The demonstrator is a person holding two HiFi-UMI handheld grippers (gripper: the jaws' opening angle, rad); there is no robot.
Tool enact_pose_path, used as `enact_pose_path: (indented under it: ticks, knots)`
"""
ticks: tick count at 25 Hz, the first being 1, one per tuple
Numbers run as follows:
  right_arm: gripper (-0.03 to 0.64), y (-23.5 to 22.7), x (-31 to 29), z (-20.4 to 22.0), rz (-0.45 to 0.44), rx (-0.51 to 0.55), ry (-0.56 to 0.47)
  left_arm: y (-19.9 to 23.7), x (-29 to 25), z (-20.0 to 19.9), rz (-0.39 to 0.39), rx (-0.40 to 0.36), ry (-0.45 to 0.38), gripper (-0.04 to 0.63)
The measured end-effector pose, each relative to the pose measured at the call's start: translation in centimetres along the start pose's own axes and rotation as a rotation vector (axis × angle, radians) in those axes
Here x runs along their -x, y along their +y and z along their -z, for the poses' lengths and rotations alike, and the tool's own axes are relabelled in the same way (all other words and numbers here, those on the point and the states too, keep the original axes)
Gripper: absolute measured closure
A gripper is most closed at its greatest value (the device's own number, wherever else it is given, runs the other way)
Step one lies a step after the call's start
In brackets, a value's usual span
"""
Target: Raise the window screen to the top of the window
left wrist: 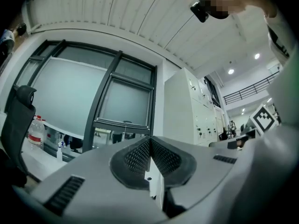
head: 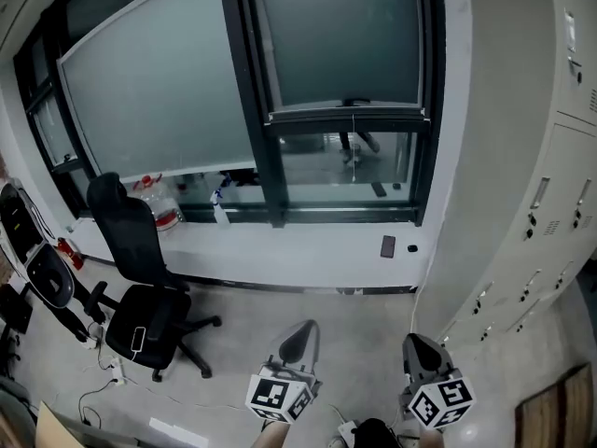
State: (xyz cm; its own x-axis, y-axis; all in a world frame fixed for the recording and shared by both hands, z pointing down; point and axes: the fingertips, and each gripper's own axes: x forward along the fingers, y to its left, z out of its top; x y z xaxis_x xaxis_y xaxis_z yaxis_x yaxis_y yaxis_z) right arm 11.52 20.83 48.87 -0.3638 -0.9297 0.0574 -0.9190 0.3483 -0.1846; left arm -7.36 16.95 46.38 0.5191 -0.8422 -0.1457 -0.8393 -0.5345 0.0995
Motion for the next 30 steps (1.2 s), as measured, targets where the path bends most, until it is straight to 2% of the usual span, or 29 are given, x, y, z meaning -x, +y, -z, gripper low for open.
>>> enact_pose_path:
  ticks: [6, 10, 13, 16, 22, 30]
  knots:
    - [0.611, -5.9, -8.3, 0.7, 0.035, -0.030, 0.025, 4.7, -8.7, 3.1, -0.012, 0.026, 0.032, 0.592]
    - [0.611, -10.6, -17.2, 0.8, -0.007, -0.015, 0.039, 8.2, -17.5, 5.3, -0.044, 0.044, 0.025, 0.592]
    - [0.611, -13.6, -23.7, 0.3, -0.060, 0.013, 0.038, 10.6, -23.6, 5.8, -0.084, 0.063, 0.050, 0.592]
    - [0.611, -15.7, -28.5, -0.9, -0.087, 0.076, 0.050, 12.0, -29.5, 4.0, -0.068, 0.002, 0.049, 0.592]
    - [0.611, -19.1, -36.6, -4.3, -0.117, 0.238, 0.075, 16.5, -38.4, 2.0, -0.103, -0.085, 0.043, 0.592]
    - [0.611, -23.9, -45.5, -8.7, -0.067, 0.396, 0.048, 19.7, -47.4, 3.0, -0.072, -0.073, 0.009, 0.592]
